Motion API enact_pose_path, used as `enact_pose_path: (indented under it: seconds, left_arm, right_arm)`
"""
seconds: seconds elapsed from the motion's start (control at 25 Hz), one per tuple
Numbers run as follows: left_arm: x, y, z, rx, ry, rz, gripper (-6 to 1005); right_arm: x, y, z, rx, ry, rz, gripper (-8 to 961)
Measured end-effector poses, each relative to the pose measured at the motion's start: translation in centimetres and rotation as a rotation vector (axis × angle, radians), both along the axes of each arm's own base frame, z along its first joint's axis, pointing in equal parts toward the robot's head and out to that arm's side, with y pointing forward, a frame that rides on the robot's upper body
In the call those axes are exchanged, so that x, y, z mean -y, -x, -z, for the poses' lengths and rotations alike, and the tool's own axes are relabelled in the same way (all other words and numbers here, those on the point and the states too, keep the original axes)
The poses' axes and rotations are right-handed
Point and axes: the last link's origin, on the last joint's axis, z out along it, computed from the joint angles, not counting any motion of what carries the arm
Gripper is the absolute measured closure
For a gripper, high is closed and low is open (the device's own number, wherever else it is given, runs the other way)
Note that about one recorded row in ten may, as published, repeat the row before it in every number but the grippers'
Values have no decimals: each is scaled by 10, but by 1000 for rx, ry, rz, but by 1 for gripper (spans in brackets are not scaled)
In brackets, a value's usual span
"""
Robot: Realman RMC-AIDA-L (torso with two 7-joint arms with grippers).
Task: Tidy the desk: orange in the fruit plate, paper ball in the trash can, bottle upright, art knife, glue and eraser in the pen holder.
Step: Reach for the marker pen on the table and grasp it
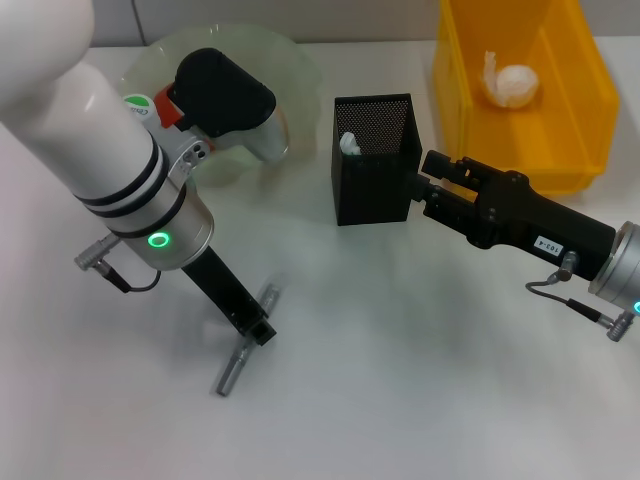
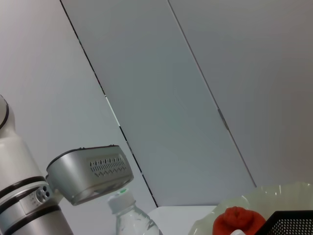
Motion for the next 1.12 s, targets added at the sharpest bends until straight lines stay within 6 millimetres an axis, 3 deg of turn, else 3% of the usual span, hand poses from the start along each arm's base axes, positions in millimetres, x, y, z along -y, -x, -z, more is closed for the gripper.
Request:
enact_pose_path:
  seconds: [0.68,1.12]
  left_arm:
    - [2,5,6,-30,8,11,620]
    - [2,4,6,-30,6,18,787]
  right_arm:
    - [0,0,0,0,1,1,406]
    - [0,0,0,0,1,2,406]
